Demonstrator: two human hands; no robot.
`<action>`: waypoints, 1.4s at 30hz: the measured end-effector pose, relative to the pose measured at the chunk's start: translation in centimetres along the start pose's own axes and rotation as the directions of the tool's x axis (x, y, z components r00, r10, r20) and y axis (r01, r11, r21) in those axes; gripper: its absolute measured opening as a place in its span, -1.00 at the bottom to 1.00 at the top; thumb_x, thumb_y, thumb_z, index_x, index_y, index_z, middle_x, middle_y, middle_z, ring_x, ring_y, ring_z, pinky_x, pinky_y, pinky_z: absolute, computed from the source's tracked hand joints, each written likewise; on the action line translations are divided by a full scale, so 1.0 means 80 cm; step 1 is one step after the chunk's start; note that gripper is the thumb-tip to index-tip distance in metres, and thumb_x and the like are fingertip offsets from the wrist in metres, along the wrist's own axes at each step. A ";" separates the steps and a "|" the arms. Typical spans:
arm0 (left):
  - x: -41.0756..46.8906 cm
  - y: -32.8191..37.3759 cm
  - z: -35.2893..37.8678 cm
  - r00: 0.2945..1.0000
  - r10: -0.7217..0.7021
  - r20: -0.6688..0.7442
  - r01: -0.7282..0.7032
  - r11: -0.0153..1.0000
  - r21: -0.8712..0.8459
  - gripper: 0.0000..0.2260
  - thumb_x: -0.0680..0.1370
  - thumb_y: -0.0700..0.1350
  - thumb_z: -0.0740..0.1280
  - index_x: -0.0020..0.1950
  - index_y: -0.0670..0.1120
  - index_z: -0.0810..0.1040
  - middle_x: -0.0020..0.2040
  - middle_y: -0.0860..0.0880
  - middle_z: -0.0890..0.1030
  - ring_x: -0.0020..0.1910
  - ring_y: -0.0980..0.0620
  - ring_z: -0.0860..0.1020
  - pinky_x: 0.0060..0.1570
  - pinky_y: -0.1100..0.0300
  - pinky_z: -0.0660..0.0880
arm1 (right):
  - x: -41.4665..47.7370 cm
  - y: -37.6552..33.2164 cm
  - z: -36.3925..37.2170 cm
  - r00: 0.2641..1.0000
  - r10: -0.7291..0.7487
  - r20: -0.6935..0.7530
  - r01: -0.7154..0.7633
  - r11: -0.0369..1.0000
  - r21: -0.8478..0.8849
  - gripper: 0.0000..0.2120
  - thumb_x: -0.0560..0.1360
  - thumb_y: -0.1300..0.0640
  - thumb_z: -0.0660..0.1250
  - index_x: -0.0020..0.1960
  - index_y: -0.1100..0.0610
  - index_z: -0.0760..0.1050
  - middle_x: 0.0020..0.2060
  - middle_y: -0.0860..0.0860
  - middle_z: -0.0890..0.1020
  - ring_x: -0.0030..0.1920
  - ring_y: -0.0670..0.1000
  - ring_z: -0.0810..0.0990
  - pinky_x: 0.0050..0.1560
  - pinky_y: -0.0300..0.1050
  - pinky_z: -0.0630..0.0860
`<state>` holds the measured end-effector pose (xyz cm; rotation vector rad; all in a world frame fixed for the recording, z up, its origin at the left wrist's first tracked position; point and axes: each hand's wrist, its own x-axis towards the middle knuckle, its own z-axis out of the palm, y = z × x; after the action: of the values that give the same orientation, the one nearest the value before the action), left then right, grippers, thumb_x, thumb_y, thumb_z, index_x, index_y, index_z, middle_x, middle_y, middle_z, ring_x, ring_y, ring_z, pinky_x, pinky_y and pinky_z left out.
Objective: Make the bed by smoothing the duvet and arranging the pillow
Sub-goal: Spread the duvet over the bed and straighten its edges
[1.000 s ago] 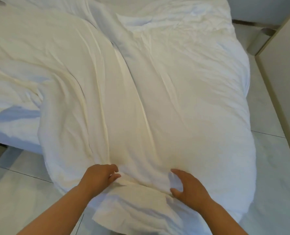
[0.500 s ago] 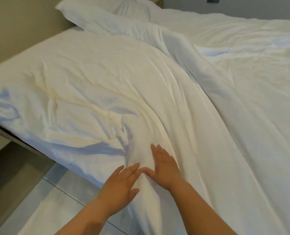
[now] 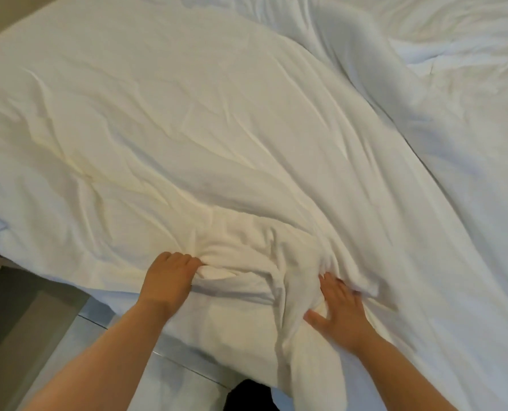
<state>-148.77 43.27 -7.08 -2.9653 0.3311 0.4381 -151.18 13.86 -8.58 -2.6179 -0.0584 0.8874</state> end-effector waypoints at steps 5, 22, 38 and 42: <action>-0.017 -0.043 -0.032 0.990 0.013 0.143 0.011 0.986 -0.166 -0.74 0.56 -0.08 0.16 0.23 -0.01 0.46 0.17 0.01 0.55 0.15 0.00 0.51 0.02 0.24 0.36 | -0.039 -0.043 -0.041 0.990 -0.091 -0.110 0.111 0.974 0.197 0.00 0.18 -0.58 0.05 0.46 -0.09 -0.08 0.39 -0.23 0.11 0.45 -0.17 0.09 0.45 -0.22 -0.04; -0.193 -0.262 0.056 0.924 0.185 0.336 -0.037 0.914 -0.404 -0.56 0.47 0.16 0.12 0.20 -0.04 0.52 0.19 -0.06 0.55 0.18 -0.03 0.49 -0.26 0.29 0.27 | -0.014 -0.408 0.161 0.923 -0.364 0.120 0.383 0.858 -0.341 -0.47 0.39 -0.05 0.37 0.27 0.20 0.46 0.24 0.11 0.54 0.26 0.02 0.51 0.12 -0.16 0.45; -0.079 -0.570 0.022 0.519 -0.805 0.288 0.386 -0.080 -0.919 -0.52 0.58 0.00 0.19 0.45 -0.14 0.21 0.45 -0.17 0.27 0.39 -0.15 0.29 0.33 0.03 0.25 | 0.153 -0.621 0.076 0.941 -0.320 -0.113 0.318 0.947 -0.036 0.01 0.19 -0.60 -0.13 0.47 -0.11 -0.32 0.52 -0.02 -0.20 0.52 0.04 -0.21 0.49 0.06 -0.15; -0.037 -0.620 0.026 0.558 -0.700 0.446 0.466 -0.180 -0.866 -0.42 0.57 0.06 0.20 0.50 -0.14 0.10 0.49 -0.17 0.20 0.44 -0.16 0.23 0.36 0.02 0.21 | 0.237 -0.667 0.076 0.968 -0.251 0.008 0.250 0.961 -0.116 -0.20 0.48 -0.28 0.13 0.49 -0.08 -0.28 0.52 0.00 -0.24 0.52 0.06 -0.24 0.46 0.20 -0.13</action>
<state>-140.49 92.16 -3.60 -3.5348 -2.2716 0.1812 -135.35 68.45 -4.70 -2.6418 -0.4426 0.8065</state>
